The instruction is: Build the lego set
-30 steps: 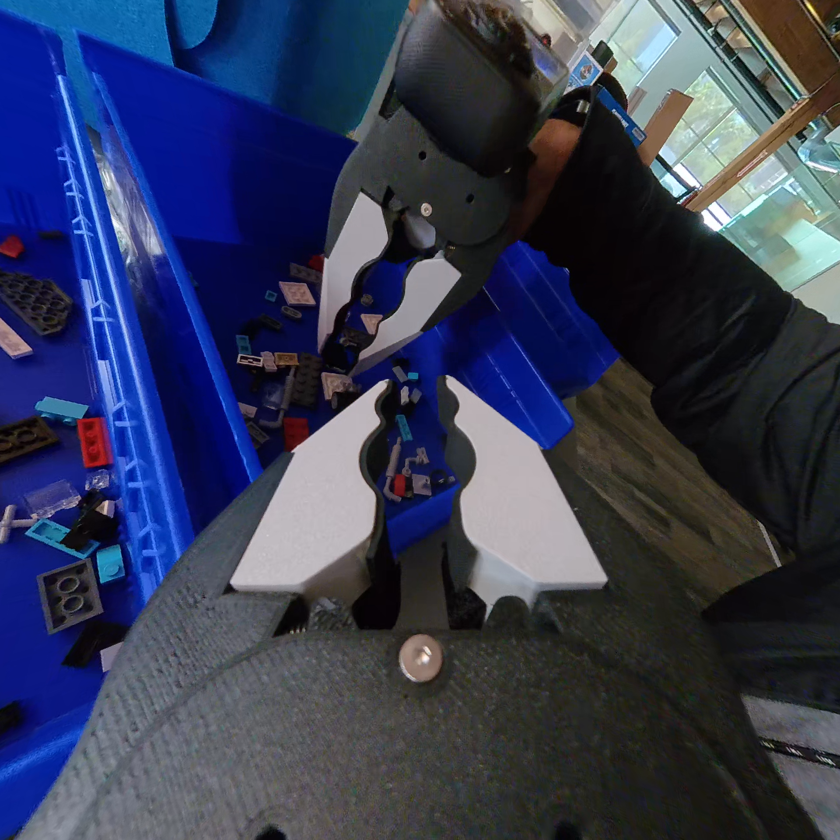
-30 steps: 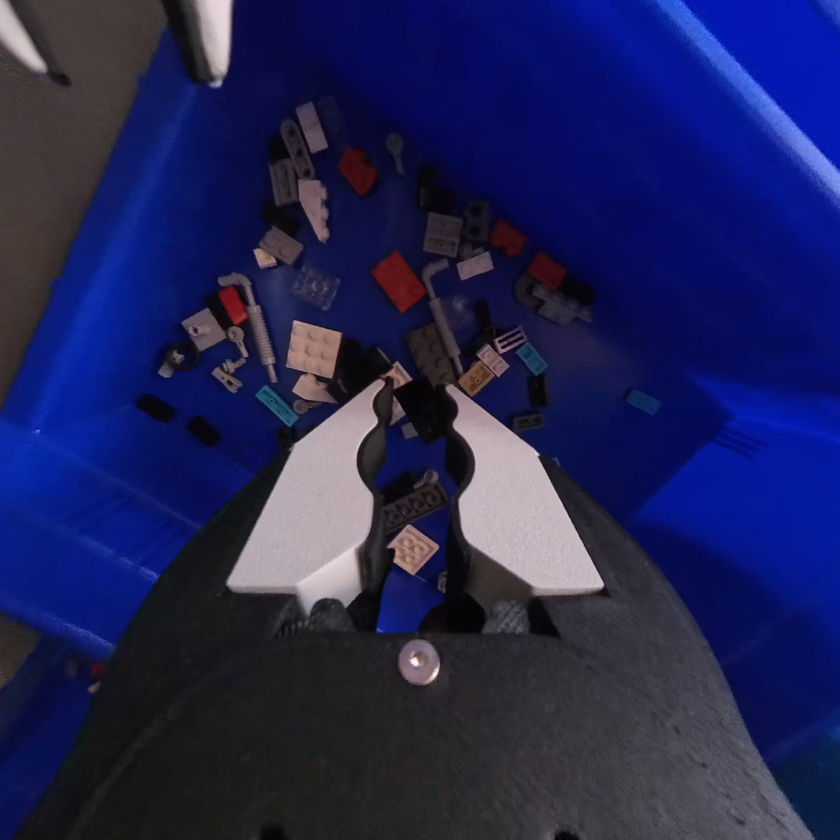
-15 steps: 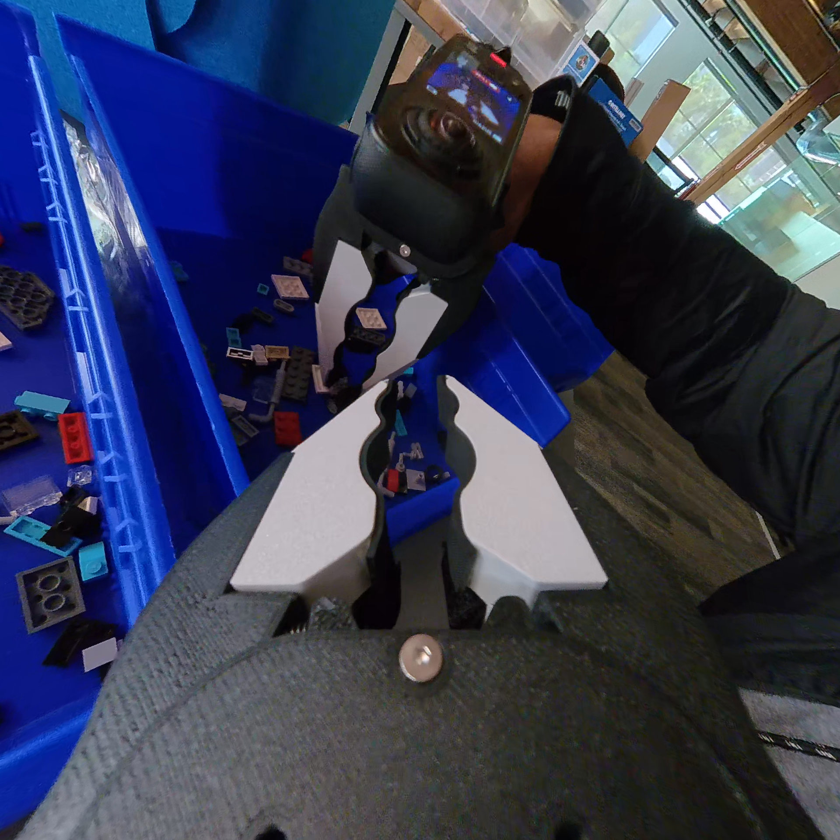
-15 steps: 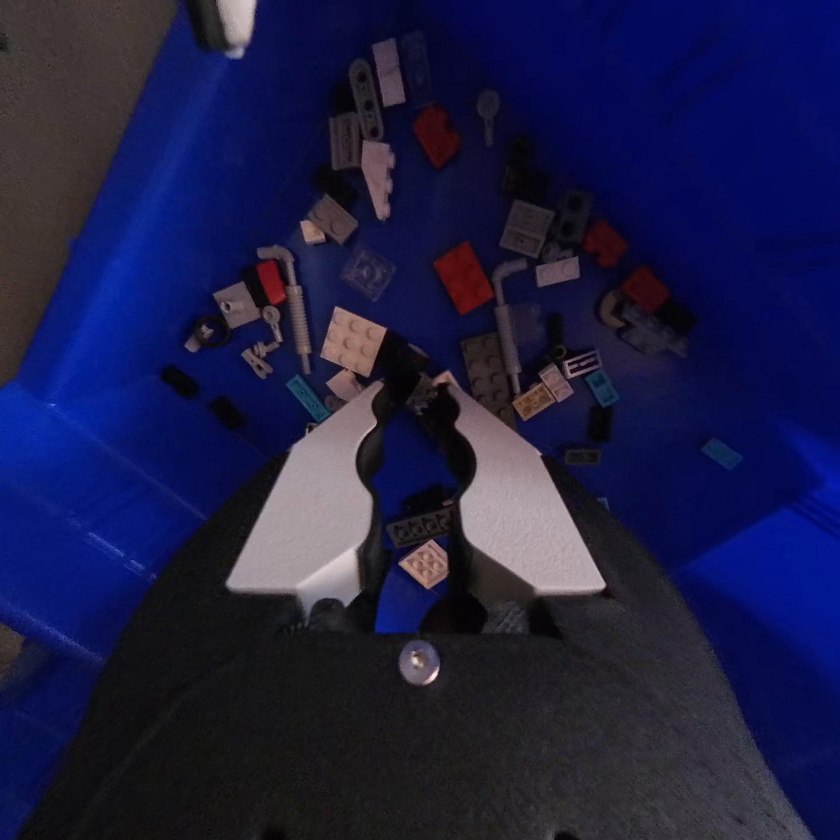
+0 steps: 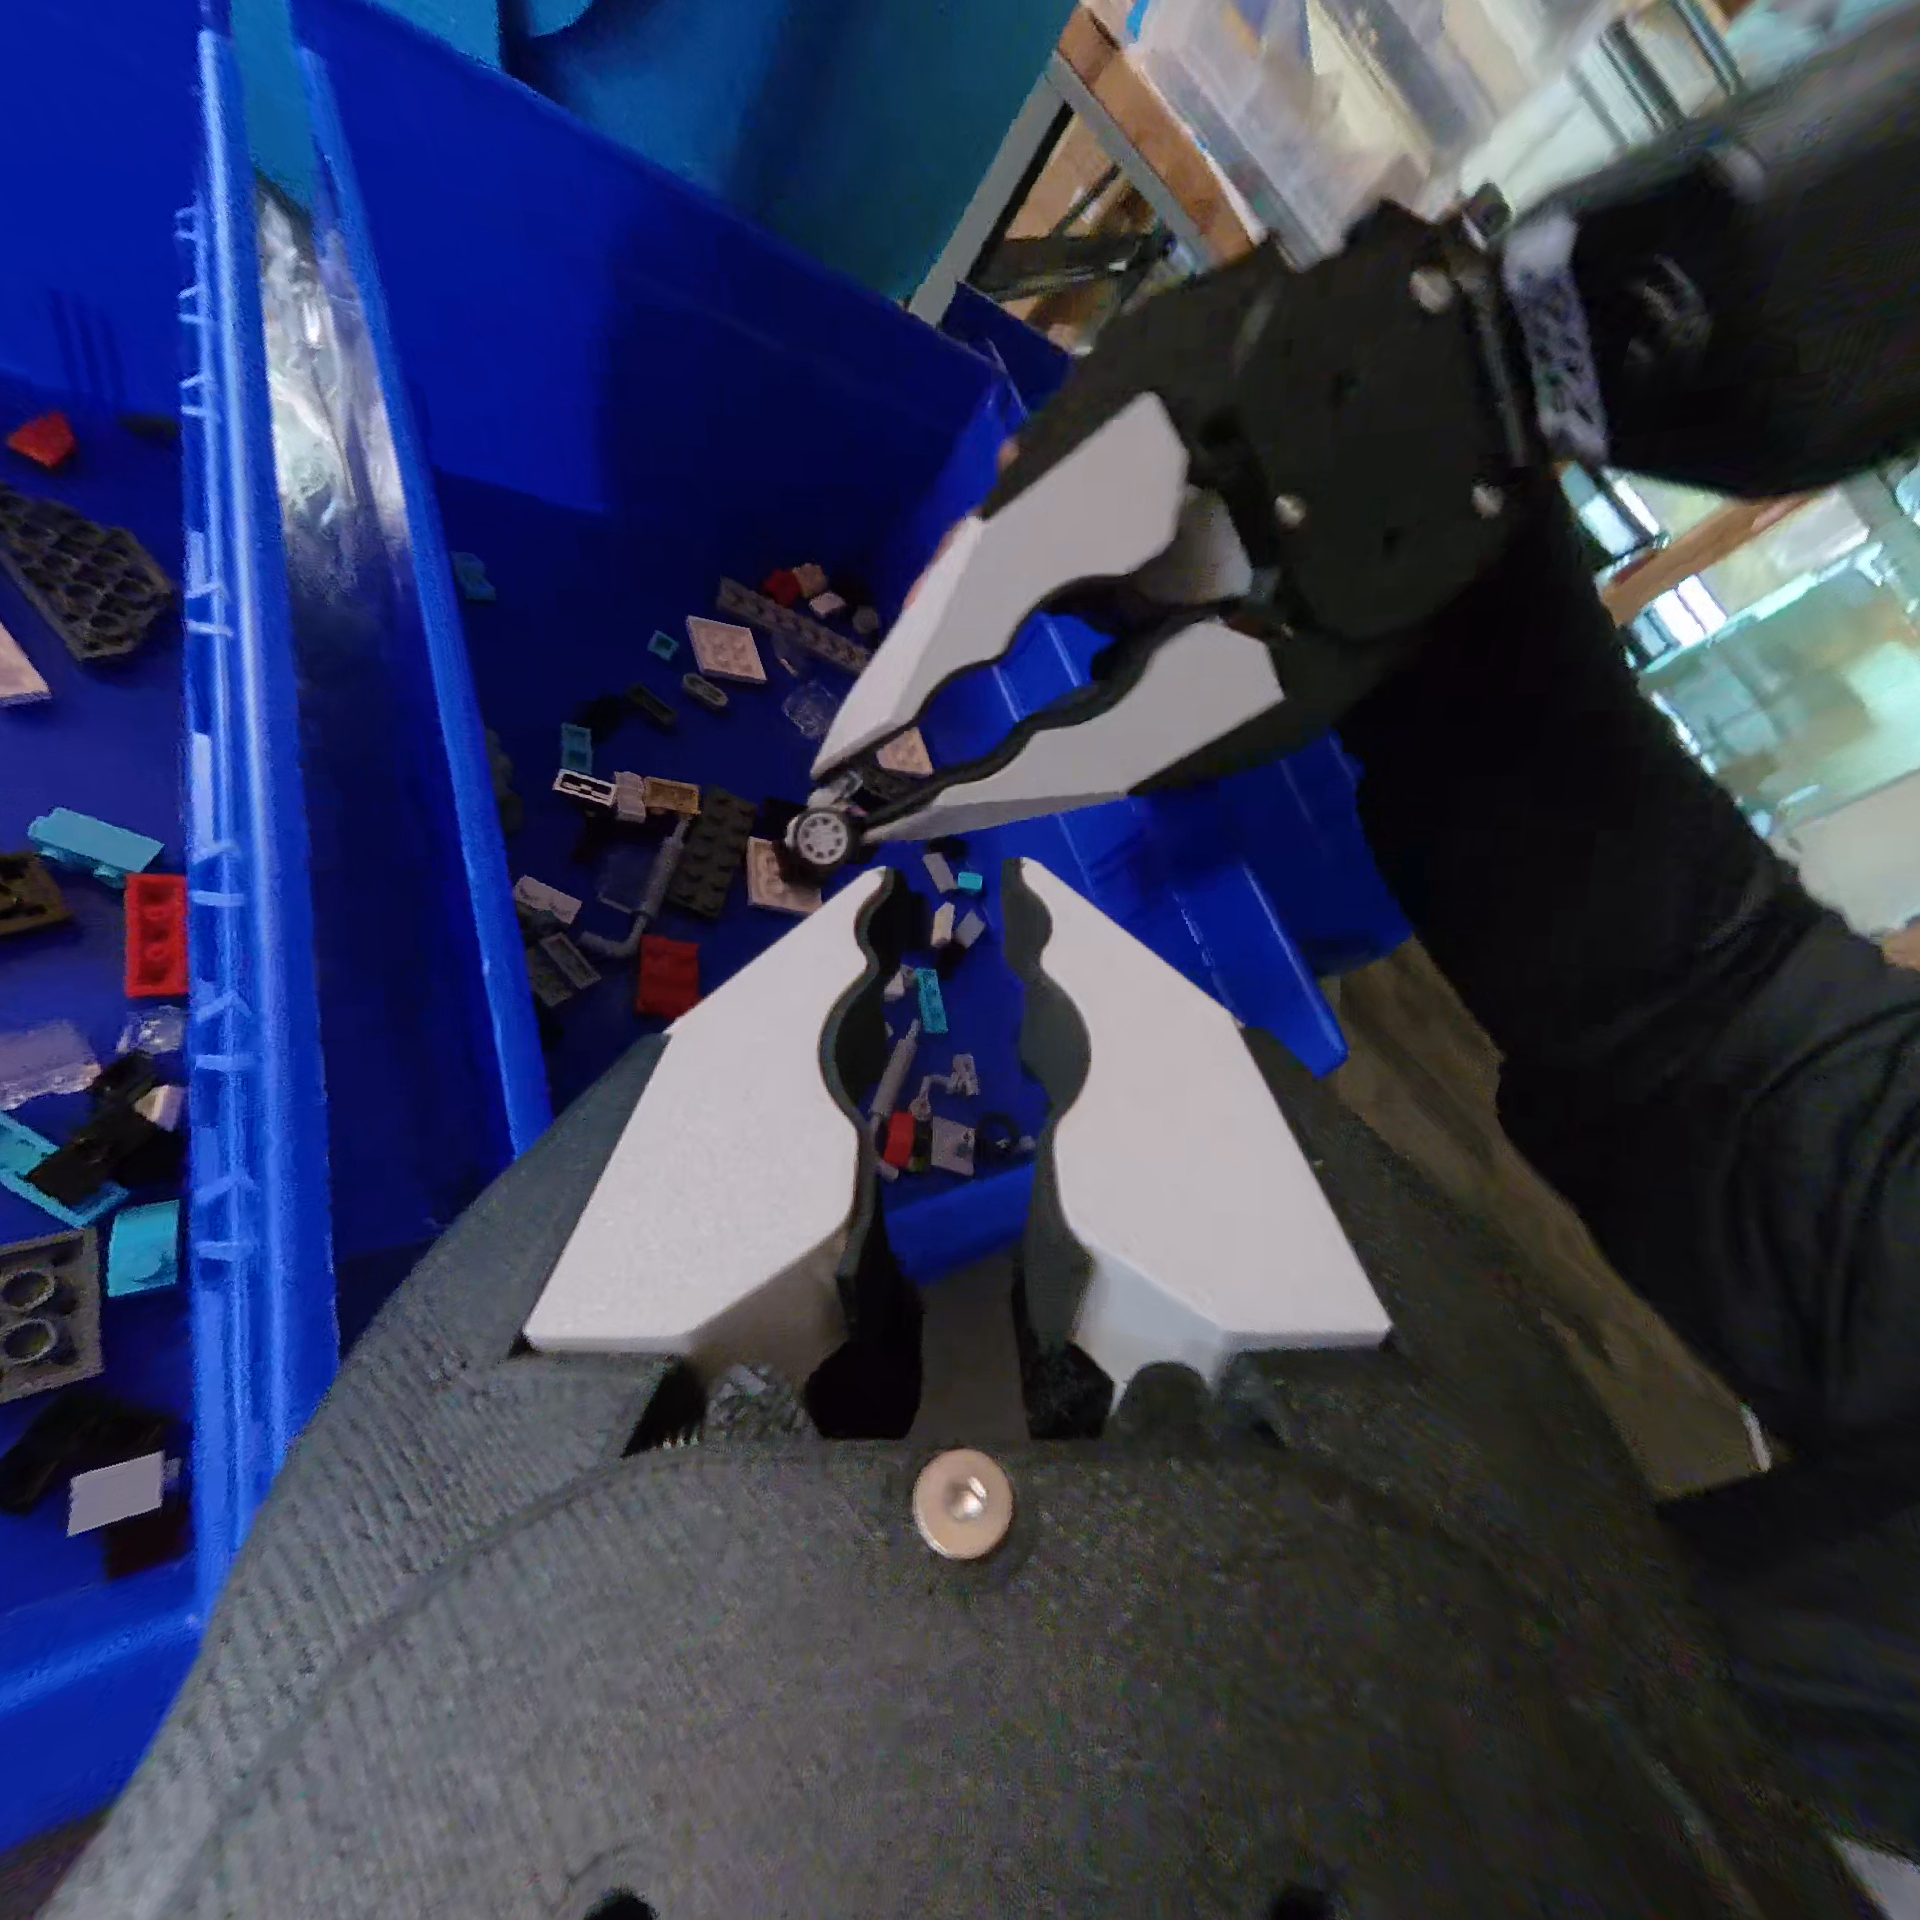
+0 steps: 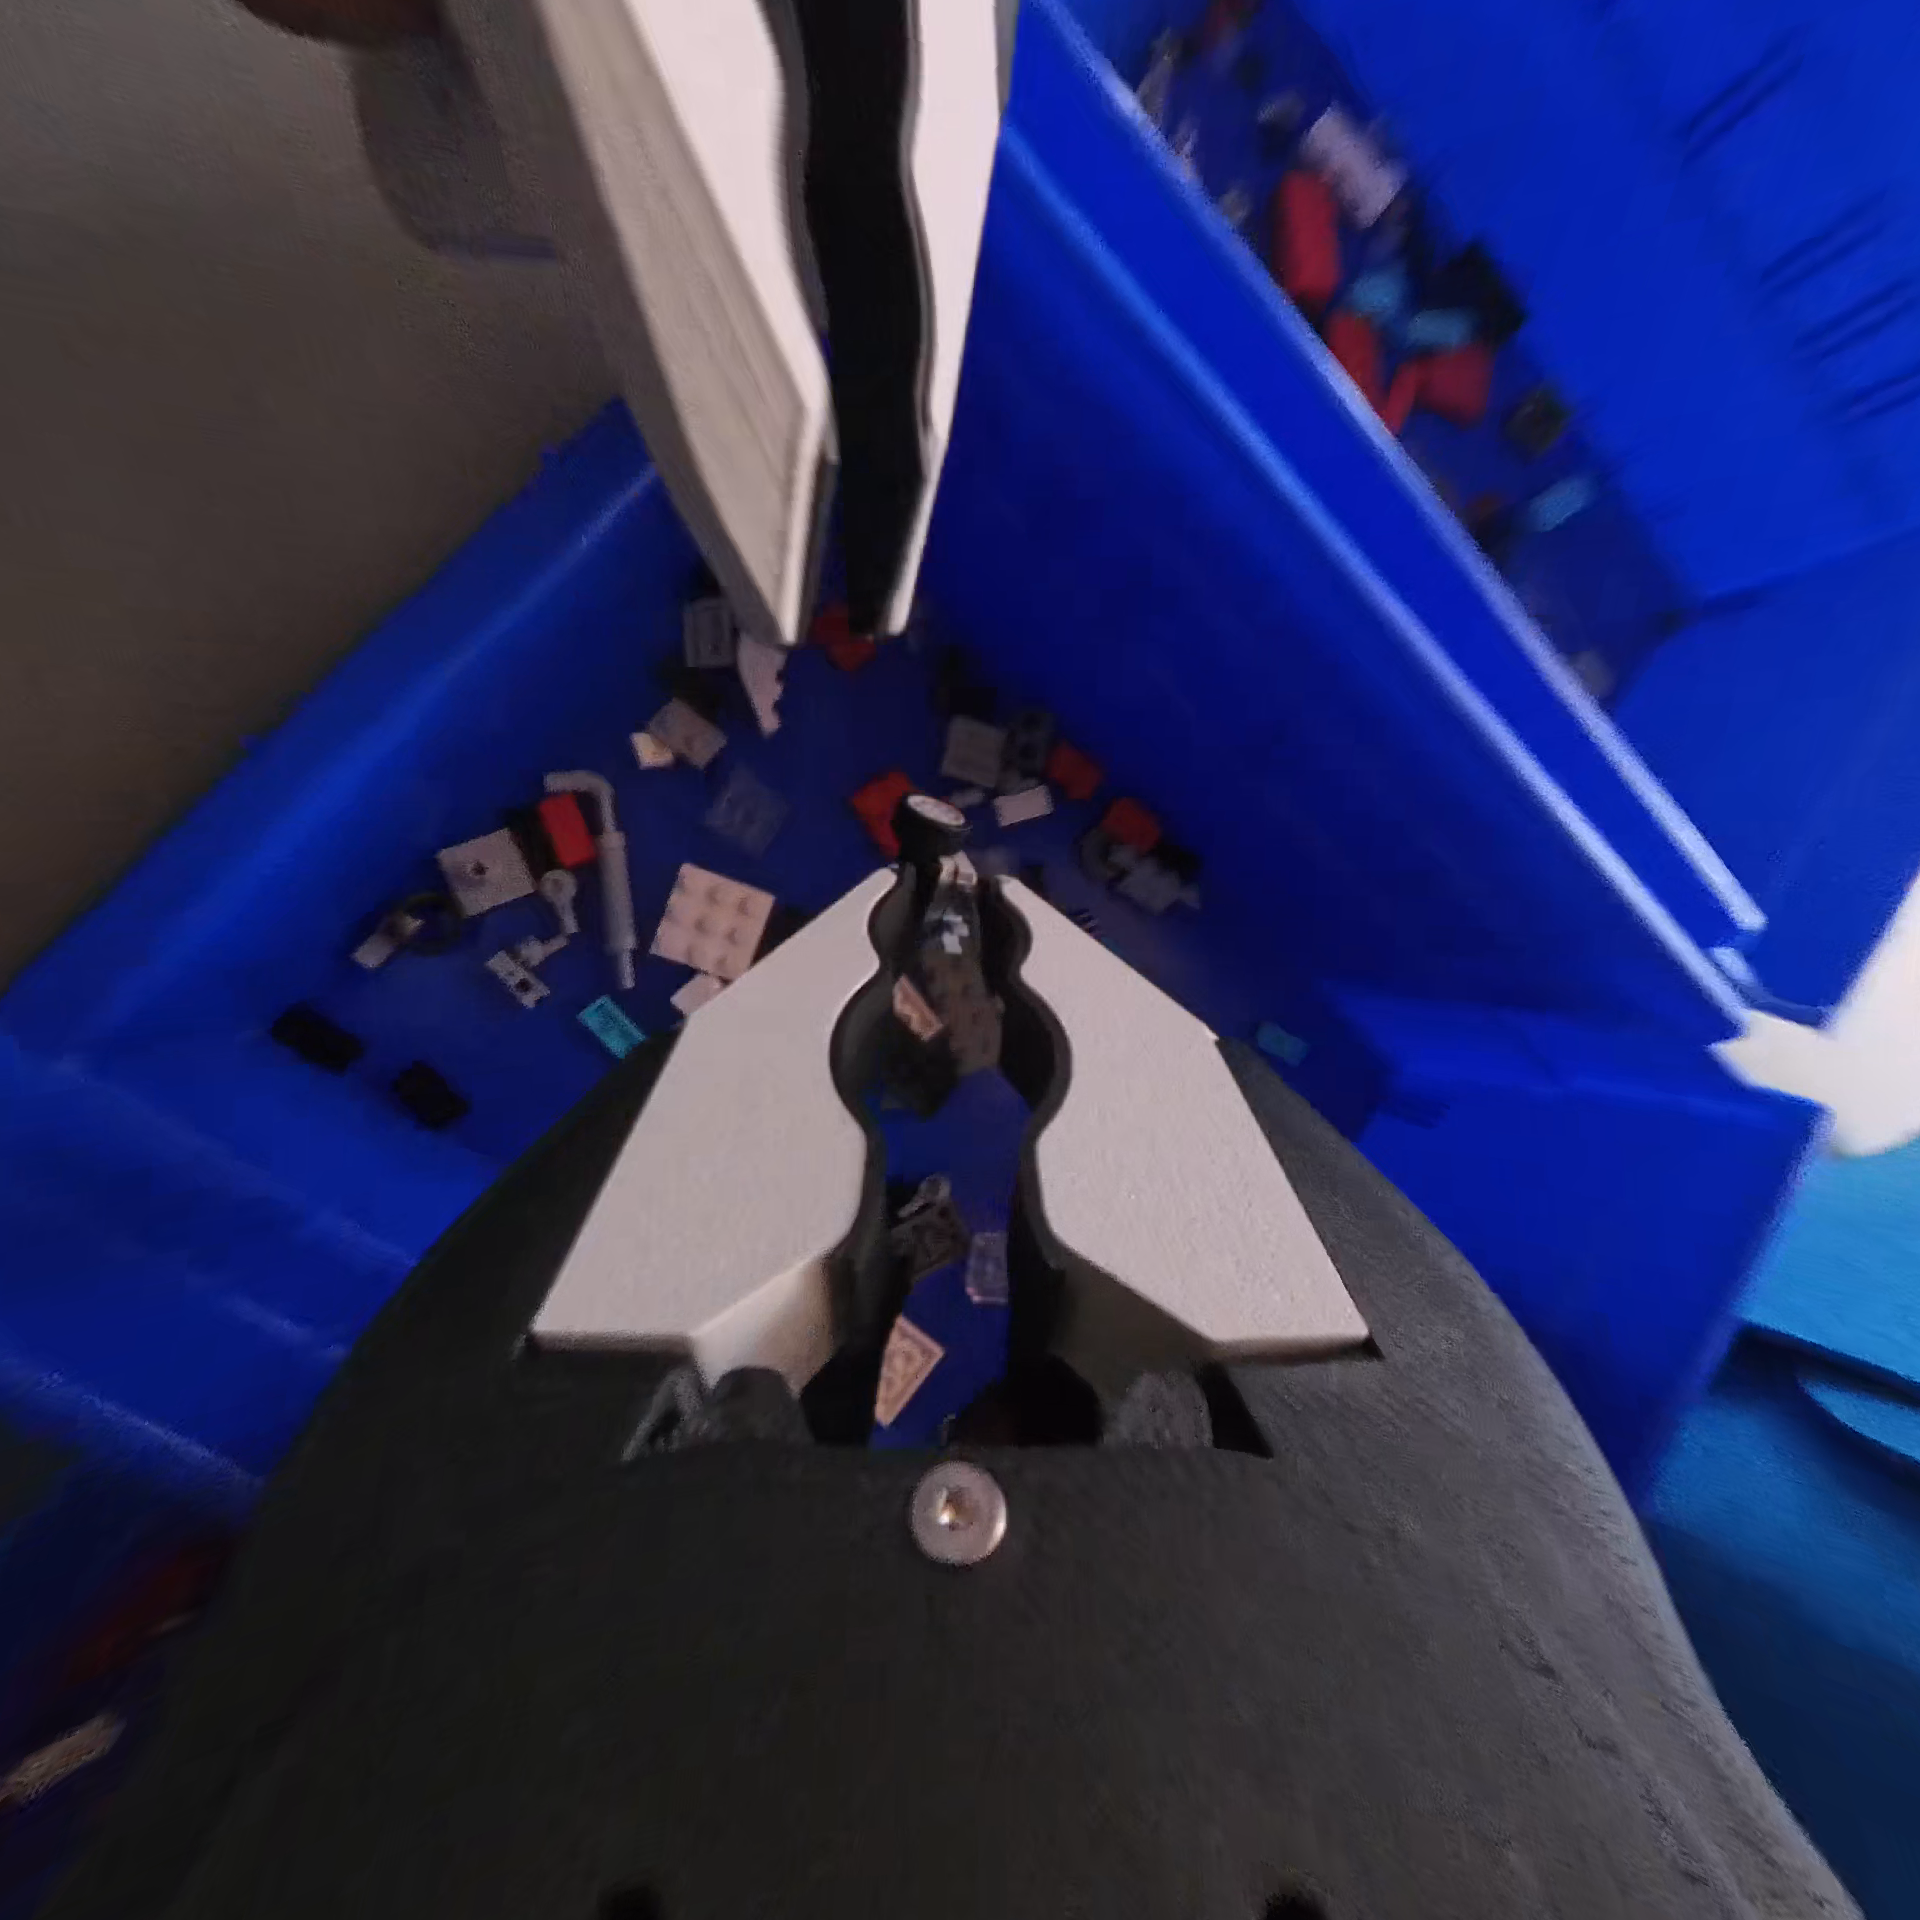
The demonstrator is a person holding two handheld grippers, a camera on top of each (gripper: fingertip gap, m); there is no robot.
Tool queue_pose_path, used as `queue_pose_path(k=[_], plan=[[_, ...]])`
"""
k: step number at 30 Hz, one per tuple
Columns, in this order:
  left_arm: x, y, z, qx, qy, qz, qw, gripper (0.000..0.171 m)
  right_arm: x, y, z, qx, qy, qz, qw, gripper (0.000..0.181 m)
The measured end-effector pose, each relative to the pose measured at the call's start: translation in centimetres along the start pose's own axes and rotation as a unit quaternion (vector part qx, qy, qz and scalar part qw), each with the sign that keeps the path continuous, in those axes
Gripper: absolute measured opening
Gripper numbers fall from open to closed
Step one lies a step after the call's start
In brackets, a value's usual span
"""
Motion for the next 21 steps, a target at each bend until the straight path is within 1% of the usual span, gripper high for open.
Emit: queue_pose_path(k=[2,6,7,10,12,17,19,21], plan=[[-0.2,0.4,-0.1,0.014,-0.009,-0.01,1.0,0.022,0.8,-0.4,-0.8,0.013,-0.03,0.052,0.998,0.015],[-0.3,1.1,-0.7,0.034,-0.04,-0.029,0.998,0.033,2.1,-0.4,-2.1,0.038,-0.066,0.125,0.989,0.015],[-0.3,1.1,-0.9,0.041,-0.048,-0.029,0.998,0.036,2.4,-0.4,-2.4,0.044,-0.073,0.14,0.986,0.015],[-0.7,0.9,-1.0,0.062,-0.059,-0.01,0.996,0.039,3.0,-0.4,-2.9,0.063,-0.083,0.183,0.978,0.014],[-0.8,0.9,-1.3,0.067,-0.067,-0.005,0.995,0.039,3.1,-0.3,-3.0,0.069,-0.086,0.198,0.974,0.015],[-1.1,0.5,-1.5,0.082,-0.064,0.012,0.995,0.037,3.7,-0.4,-3.4,0.092,-0.099,0.243,0.961,0.014],[-1.2,0.3,-1.6,0.09,-0.067,0.024,0.993,0.034,3.8,-0.4,-3.5,0.104,-0.1,0.259,0.955,0.015],[-1.3,0.1,-1.7,0.095,-0.069,0.036,0.992,0.024,3.9,-0.1,-3.7,0.117,-0.105,0.268,0.95,0.014]])
Point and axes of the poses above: each gripper's, where its closed fingertips meet, x back along the fingers, z out of its underside, y = z × x across the jaws, the point moved 2 cm from there along x, back along the fingers, and after that the axes turned 8 degrees about z, right-handed, at the moved point
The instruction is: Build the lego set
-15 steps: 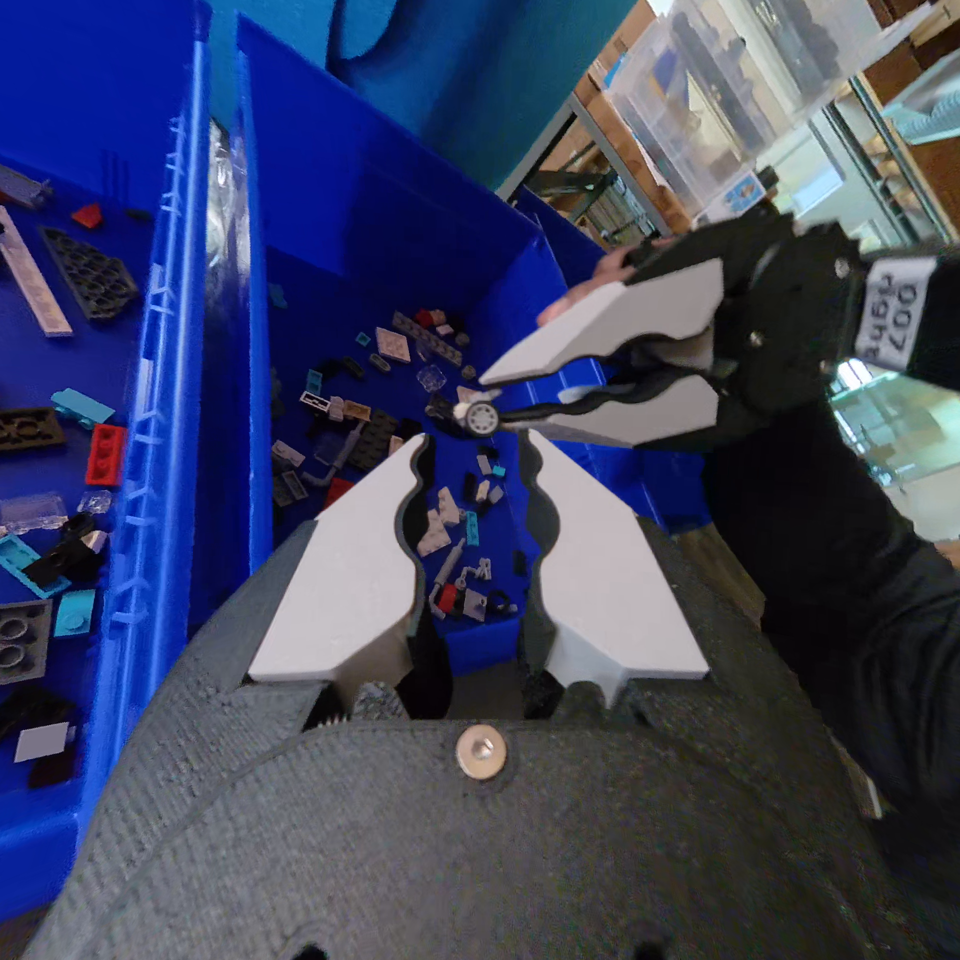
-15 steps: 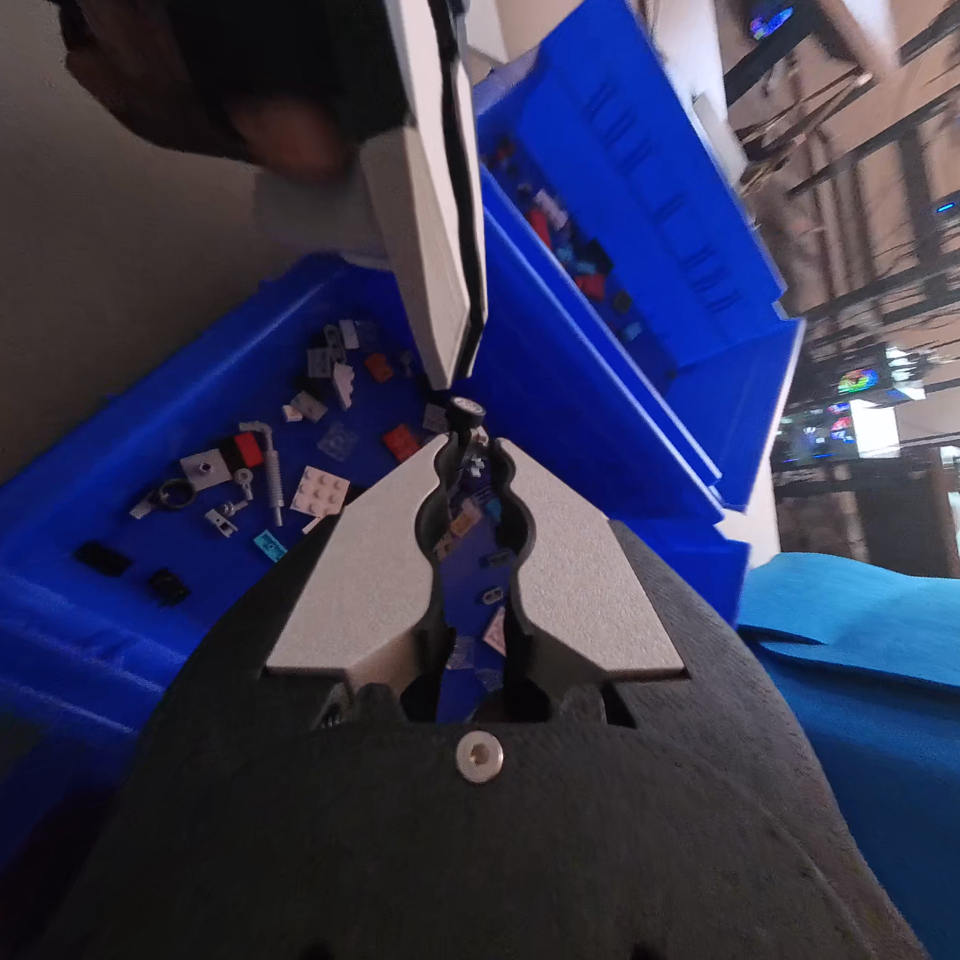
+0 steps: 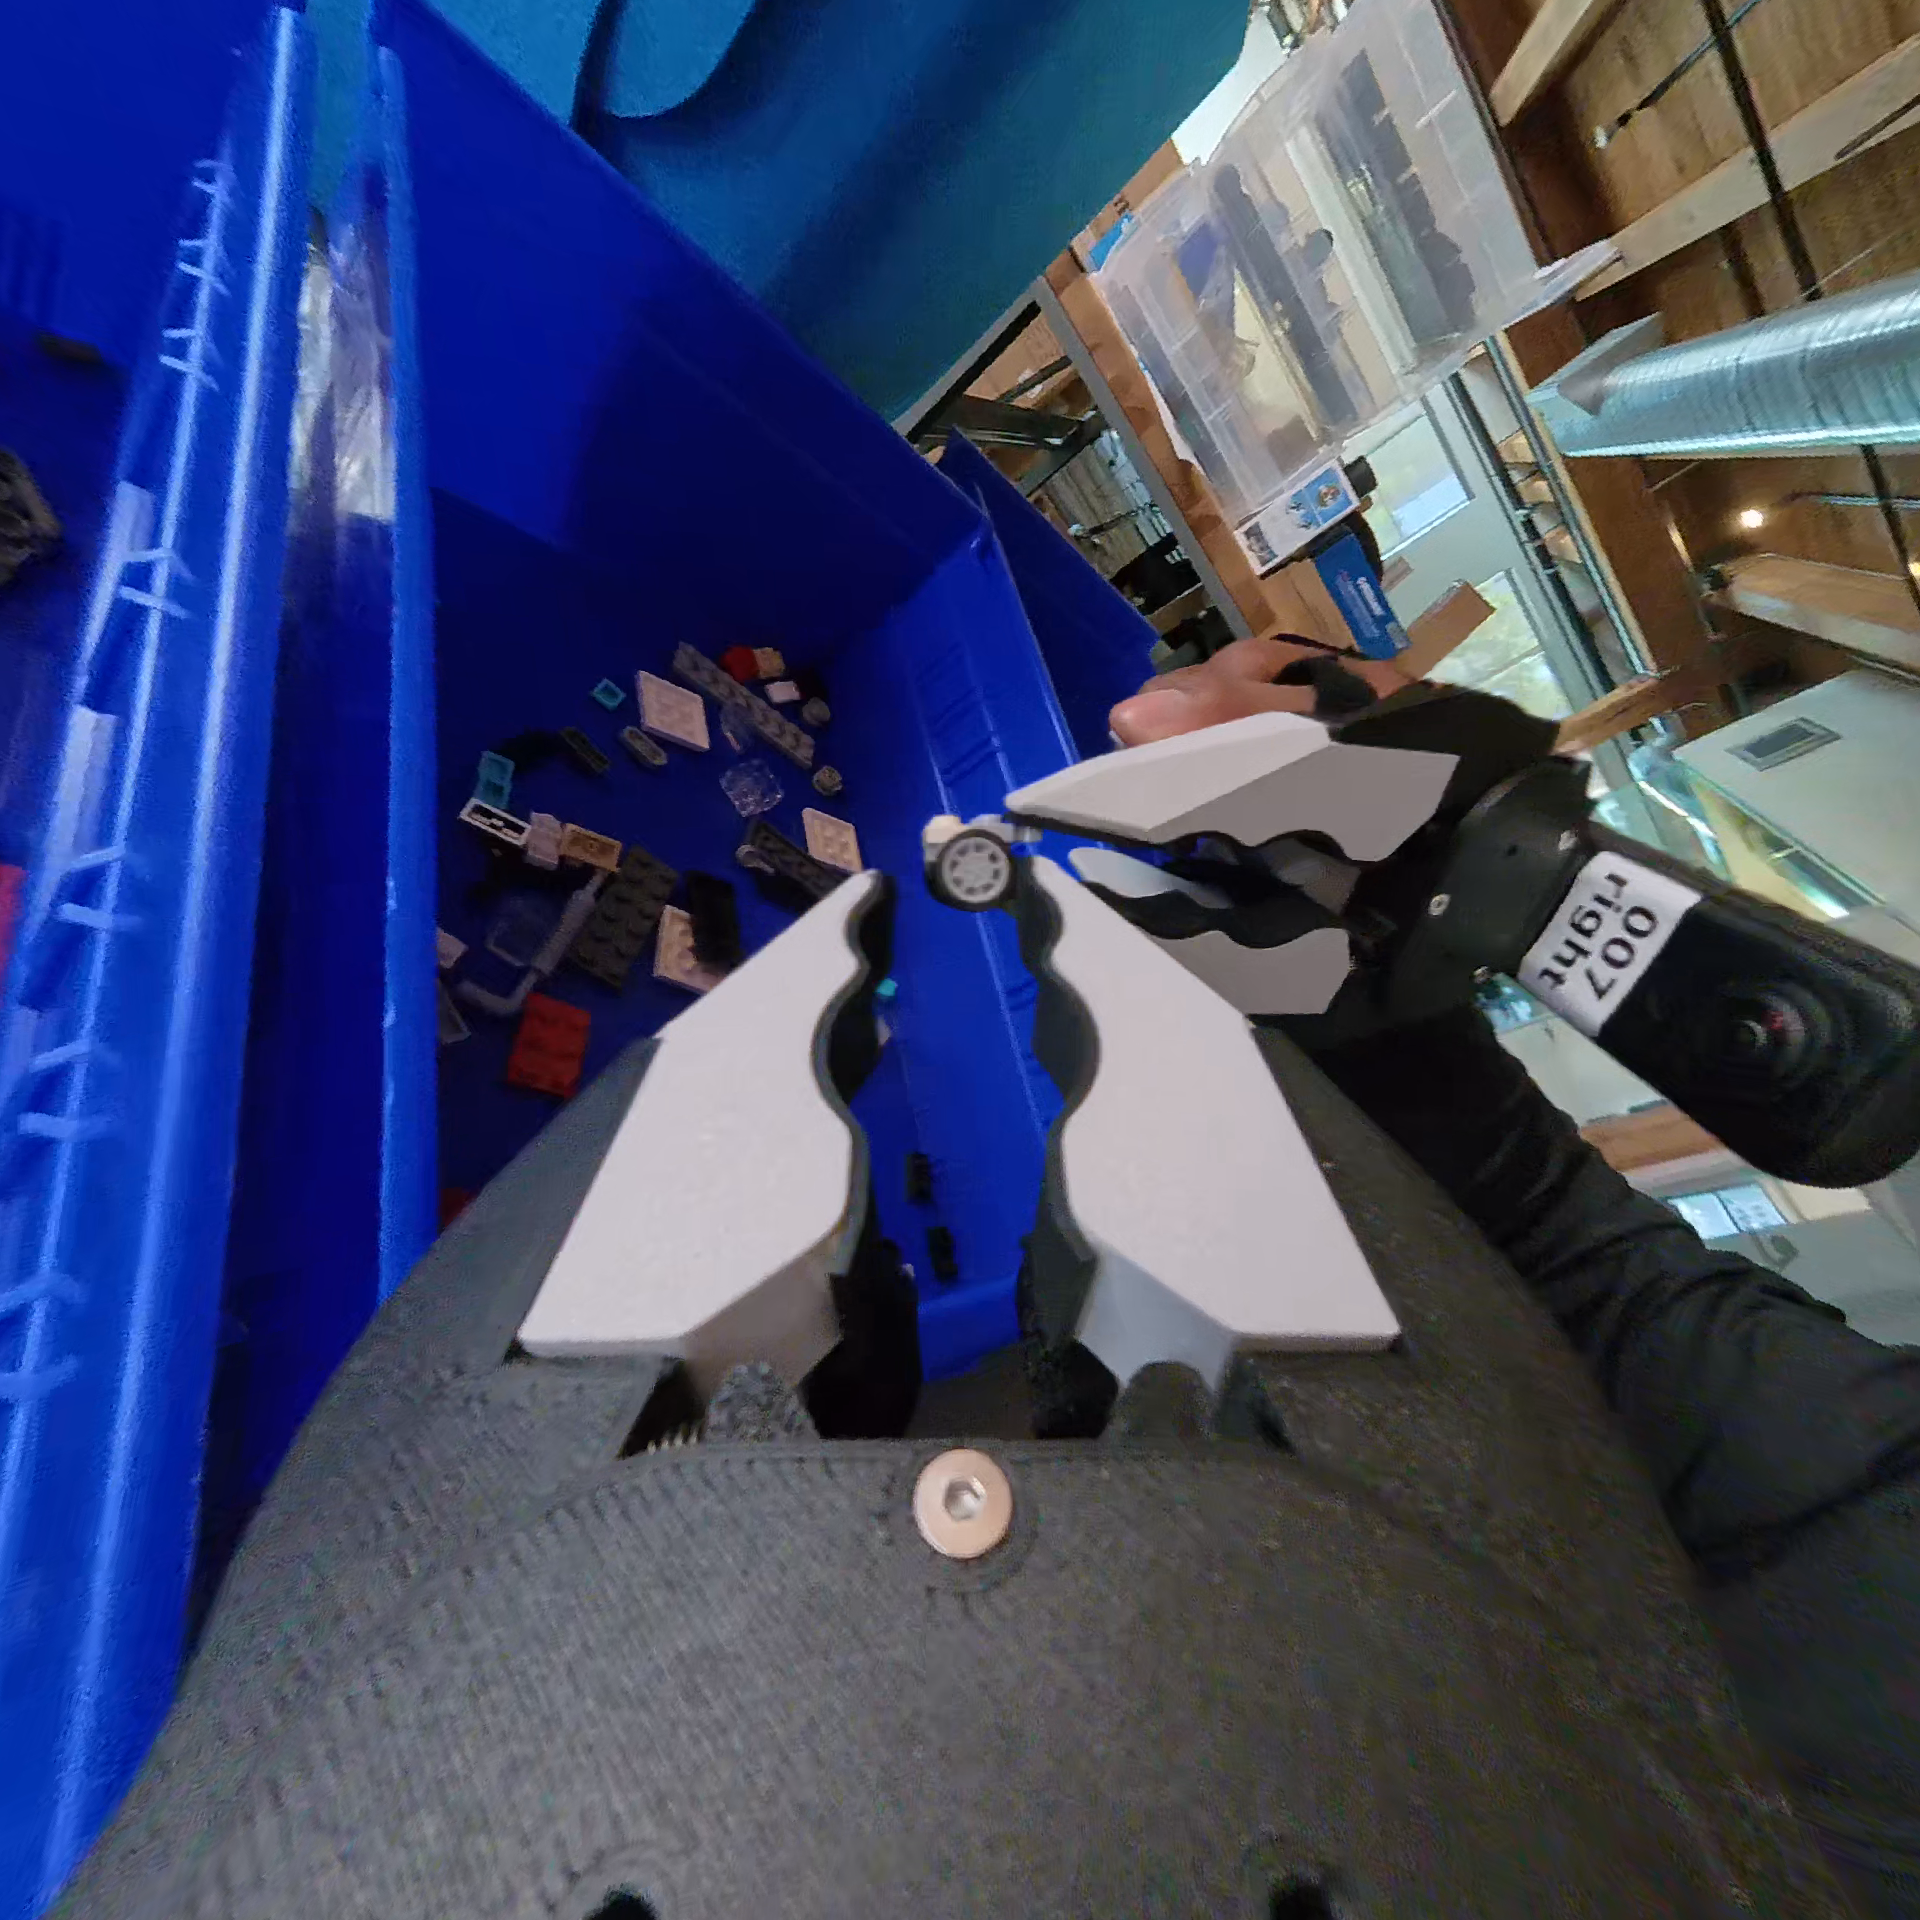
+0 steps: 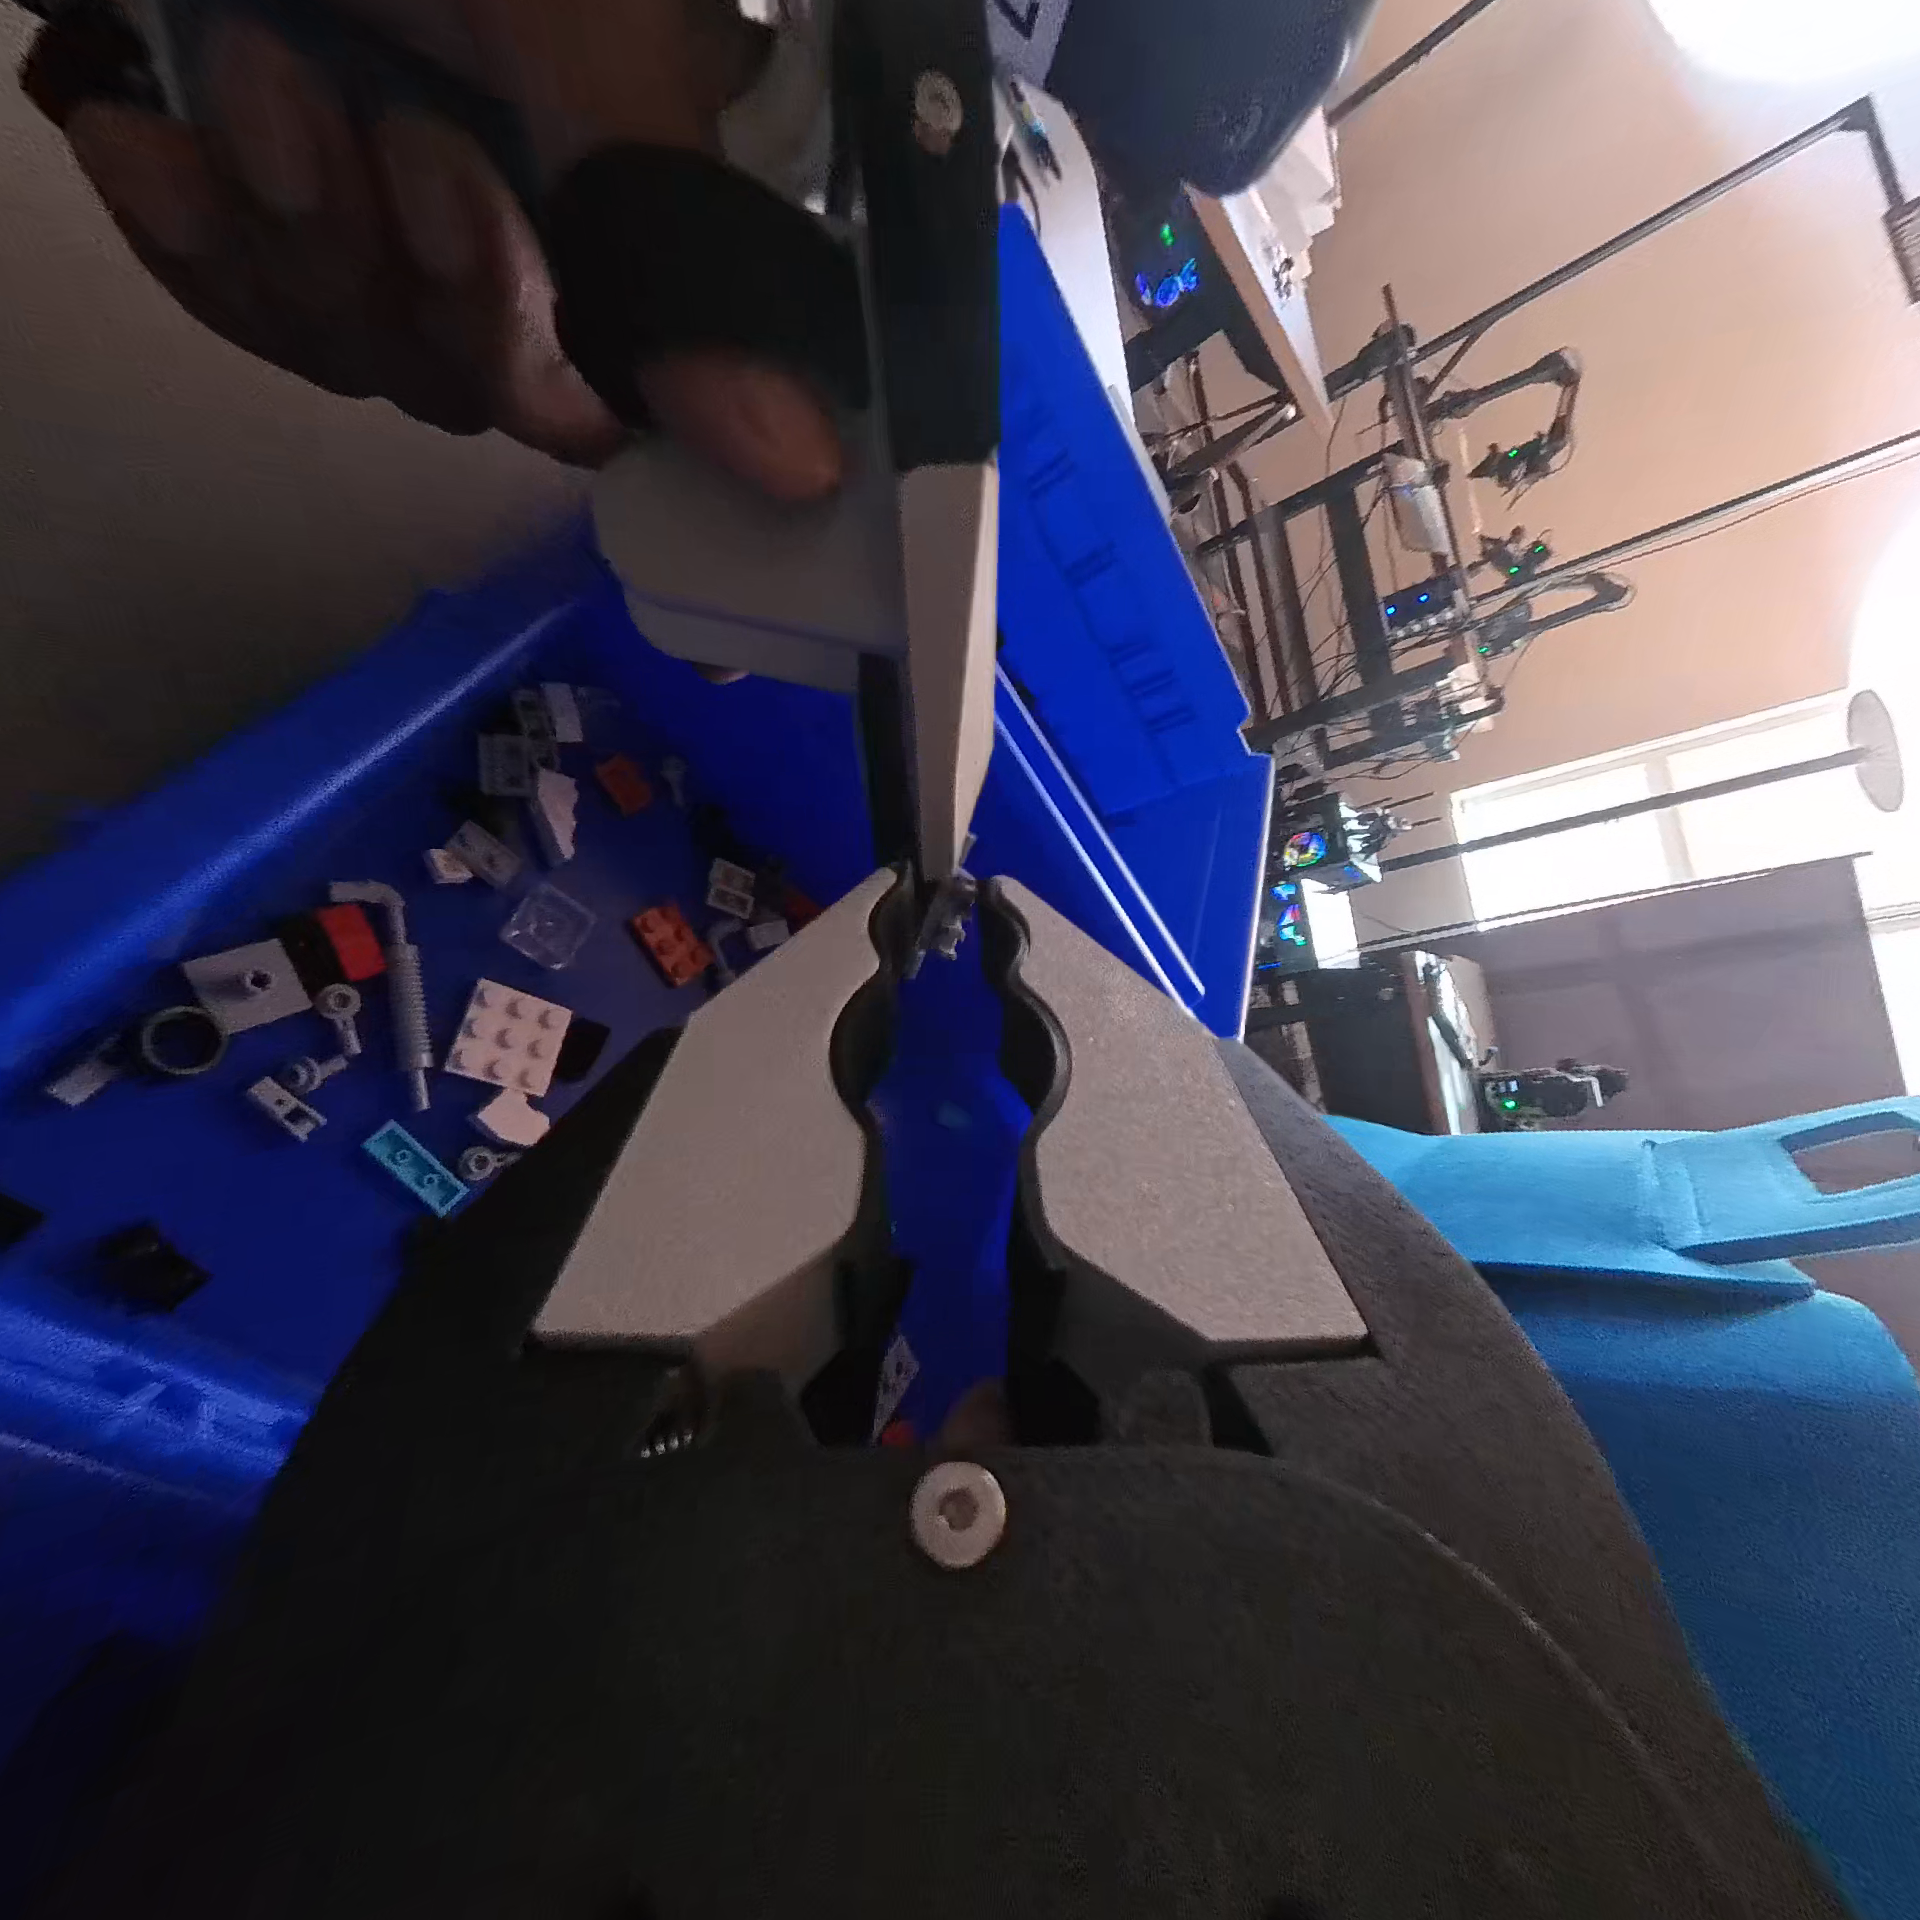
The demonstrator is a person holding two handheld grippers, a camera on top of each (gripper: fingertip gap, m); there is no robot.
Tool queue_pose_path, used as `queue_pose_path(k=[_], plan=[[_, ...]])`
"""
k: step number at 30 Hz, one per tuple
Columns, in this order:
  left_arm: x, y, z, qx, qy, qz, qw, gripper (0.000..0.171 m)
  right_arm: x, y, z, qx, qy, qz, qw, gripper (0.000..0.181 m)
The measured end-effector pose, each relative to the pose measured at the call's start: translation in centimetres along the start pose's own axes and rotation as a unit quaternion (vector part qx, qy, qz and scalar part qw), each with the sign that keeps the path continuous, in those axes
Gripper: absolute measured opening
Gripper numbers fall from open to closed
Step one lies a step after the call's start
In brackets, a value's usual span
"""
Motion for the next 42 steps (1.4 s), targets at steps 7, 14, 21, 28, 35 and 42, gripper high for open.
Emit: queue_pose_path(k=[7,14,21,28,35,42], plan=[[0.0,-0.6,-0.2,-0.03,-0.022,0.017,0.999,0.0,0.4,0.0,0.0,0.0,-0.002,0.01,1.0,0.007],[0.1,0.3,0.1,-0.056,-0.005,-0.011,0.998,0.0,1.0,-0.8,1.3,-0.004,0.031,0.009,0.999,0.009],[0.9,1.0,0.4,-0.086,0.024,-0.037,0.995,0.002,2.1,-2.6,6.6,-0.109,0.149,-0.077,0.98,0.017],[0.8,0.6,0.3,-0.101,0.025,-0.034,0.994,0.003,-0.4,-1.6,8.5,-0.154,0.198,-0.171,0.953,0.026],[1.3,0.3,1.2,-0.109,0.043,-0.032,0.993,0.003,-3.6,1.6,11.2,-0.109,0.262,-0.262,0.922,0.029],[1.5,0.4,1.8,-0.11,0.054,-0.03,0.992,0.005,-5.2,2.6,11.5,-0.097,0.281,-0.29,0.91,0.032]])
Point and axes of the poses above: each gripper's, where its closed fingertips meet, x back along the fingers, z out of its underside, y = z × x across the jaws, the point moved 2 cm from there along x, back along the fingers, and after that the axes turned 8 degrees about z, right-handed, at the moved point
